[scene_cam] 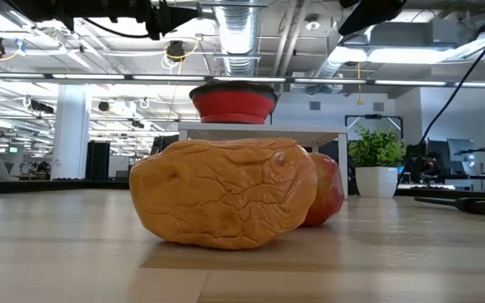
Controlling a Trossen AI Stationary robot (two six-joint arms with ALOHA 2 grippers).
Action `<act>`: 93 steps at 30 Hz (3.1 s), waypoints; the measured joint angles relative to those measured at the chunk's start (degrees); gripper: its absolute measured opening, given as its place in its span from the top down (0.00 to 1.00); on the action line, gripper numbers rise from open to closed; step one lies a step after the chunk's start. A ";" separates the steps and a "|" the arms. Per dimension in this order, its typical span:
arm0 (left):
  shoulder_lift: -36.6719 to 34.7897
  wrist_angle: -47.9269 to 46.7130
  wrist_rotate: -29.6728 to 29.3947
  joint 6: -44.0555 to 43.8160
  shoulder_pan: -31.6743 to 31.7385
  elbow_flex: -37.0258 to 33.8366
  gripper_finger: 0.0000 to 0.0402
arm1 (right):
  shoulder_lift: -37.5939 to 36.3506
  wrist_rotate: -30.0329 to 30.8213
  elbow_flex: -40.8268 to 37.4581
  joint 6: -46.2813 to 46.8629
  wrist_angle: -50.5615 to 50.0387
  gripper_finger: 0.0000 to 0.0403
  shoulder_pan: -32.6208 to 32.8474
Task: Pick & Place Fruit
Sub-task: Put the apple into the strainer bowl on the shelf
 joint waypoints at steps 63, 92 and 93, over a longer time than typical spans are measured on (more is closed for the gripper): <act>0.00 0.00 0.02 0.00 0.02 0.02 0.07 | 30.37 -25.43 0.59 -21.28 21.16 0.05 0.39; 0.00 0.04 0.02 0.00 0.02 0.02 0.07 | 38.36 -29.83 3.34 -25.33 21.40 0.05 -1.40; 0.00 0.01 0.02 0.00 0.01 0.02 0.07 | 38.38 -29.83 3.32 -25.37 21.45 0.05 -1.40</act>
